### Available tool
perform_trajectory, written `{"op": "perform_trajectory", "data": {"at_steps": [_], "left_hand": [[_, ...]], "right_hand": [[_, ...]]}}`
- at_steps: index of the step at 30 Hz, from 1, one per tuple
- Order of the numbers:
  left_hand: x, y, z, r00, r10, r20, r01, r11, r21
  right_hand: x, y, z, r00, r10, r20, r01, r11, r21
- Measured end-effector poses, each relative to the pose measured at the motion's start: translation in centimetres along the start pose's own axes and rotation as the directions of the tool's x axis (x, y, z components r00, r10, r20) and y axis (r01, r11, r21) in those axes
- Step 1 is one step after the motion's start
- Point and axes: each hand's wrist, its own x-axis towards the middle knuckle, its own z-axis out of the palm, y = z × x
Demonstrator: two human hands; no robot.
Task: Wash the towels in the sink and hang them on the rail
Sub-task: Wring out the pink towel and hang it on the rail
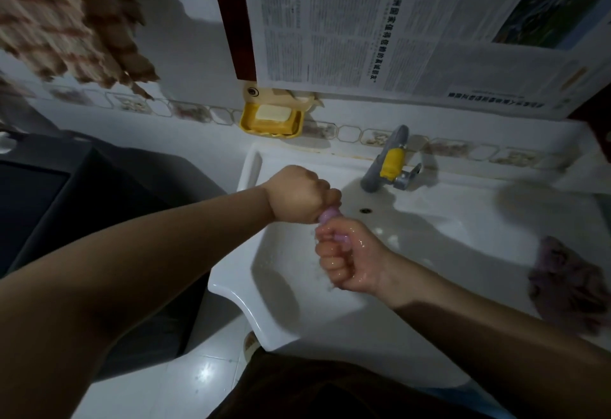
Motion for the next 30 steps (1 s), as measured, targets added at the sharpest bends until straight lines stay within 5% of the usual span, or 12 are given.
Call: {"op": "perform_trajectory", "data": {"at_steps": [7,9,11,13,15,16,18,21,23,25,27,30], "left_hand": [[-1.9,-0.1,0.7,0.988,0.152,0.005,-0.151,0.988,-0.032],[-2.4,0.9,0.6,0.984,-0.037,0.174,0.053,0.994,-0.093],[-2.4,2.1,0.2,0.818,-0.343,0.462,0.443,0.888,-0.124],[-2.0,3.2,-0.4,0.557,-0.437,0.706,0.803,0.501,-0.323],[-1.6,4.0,-1.4,0.39,-0.296,0.872,0.873,-0.182,-0.453],[-1.5,4.6,-1.9,0.391,-0.155,0.907,0.795,-0.44,-0.418],[-1.4,6.3,-2.7,0.526,0.106,0.844,0.625,-0.721,-0.299],[-0.7,9.2,-3.0,0.714,0.304,0.63,0.493,-0.858,-0.145],[-0.1,10.8,-3.2,0.816,0.32,0.482,0.403,-0.912,-0.075],[0.5,11.6,-3.4,0.877,0.302,0.373,0.321,-0.947,0.011],[0.8,11.7,-3.5,0.904,0.29,0.314,0.263,-0.957,0.126],[0.3,11.3,-3.6,0.887,0.283,0.366,0.253,-0.959,0.128]], "right_hand": [[-1.4,-0.9,-1.2,0.99,0.071,0.124,-0.085,0.99,0.113],[-1.5,-1.4,-2.1,1.0,0.022,0.014,-0.023,0.996,0.088],[-1.3,-1.4,-3.3,0.974,-0.164,-0.156,0.159,0.986,-0.041],[-1.2,-0.4,-4.8,0.807,-0.521,-0.278,0.366,0.811,-0.457],[-0.8,1.2,-6.4,0.524,-0.848,-0.074,0.32,0.277,-0.906],[-0.4,2.1,-7.0,0.426,-0.9,0.092,0.224,0.007,-0.975],[0.6,3.2,-7.6,0.313,-0.895,0.316,0.11,-0.297,-0.949],[1.6,2.6,-6.7,0.036,-0.917,0.398,0.293,-0.371,-0.881],[1.4,1.3,-5.3,-0.193,-0.905,0.378,0.382,-0.425,-0.821],[0.8,-0.1,-4.2,-0.32,-0.862,0.394,0.399,-0.5,-0.769],[0.0,-1.4,-3.9,-0.3,-0.834,0.463,0.418,-0.551,-0.722],[-1.5,-3.1,-5.0,-0.121,-0.699,0.705,0.383,-0.688,-0.617]]}}
